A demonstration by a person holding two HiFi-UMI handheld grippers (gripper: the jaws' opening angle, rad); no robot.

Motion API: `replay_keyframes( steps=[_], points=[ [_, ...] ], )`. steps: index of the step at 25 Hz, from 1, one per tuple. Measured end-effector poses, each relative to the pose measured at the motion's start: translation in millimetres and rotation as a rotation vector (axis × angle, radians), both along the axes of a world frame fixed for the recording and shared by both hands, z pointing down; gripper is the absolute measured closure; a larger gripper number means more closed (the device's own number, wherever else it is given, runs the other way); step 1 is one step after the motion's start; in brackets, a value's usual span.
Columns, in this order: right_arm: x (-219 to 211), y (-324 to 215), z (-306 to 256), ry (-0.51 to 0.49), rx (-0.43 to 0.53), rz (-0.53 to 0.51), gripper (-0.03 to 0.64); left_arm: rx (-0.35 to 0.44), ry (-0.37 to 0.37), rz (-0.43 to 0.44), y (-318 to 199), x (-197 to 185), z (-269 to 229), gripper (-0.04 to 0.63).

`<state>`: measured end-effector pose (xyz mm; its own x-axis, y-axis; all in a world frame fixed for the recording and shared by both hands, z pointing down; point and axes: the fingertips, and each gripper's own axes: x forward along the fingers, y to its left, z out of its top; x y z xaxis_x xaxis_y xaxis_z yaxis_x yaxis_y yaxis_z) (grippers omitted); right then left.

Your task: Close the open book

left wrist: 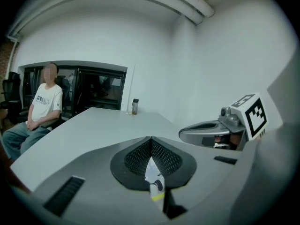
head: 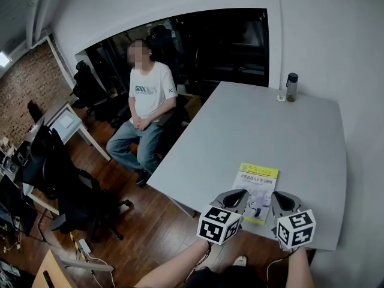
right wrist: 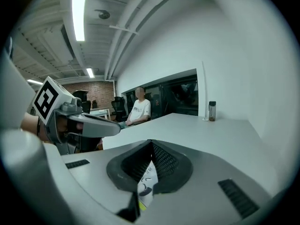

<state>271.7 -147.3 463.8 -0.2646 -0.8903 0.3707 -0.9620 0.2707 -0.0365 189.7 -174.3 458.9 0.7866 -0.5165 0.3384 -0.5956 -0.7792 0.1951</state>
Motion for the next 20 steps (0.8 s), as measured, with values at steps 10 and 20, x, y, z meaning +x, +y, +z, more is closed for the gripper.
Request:
replay_keyframes(
  steps=[10, 20],
  points=[
    [-51, 44, -50, -0.013, 0.138, 0.022, 0.614, 0.061, 0.050, 0.031, 51, -44, -33, 0.591],
    [-112, 106, -74, -0.008, 0.193, 0.027, 0.614, 0.092, 0.075, 0.061, 115, -92, -52, 0.591]
  ],
)
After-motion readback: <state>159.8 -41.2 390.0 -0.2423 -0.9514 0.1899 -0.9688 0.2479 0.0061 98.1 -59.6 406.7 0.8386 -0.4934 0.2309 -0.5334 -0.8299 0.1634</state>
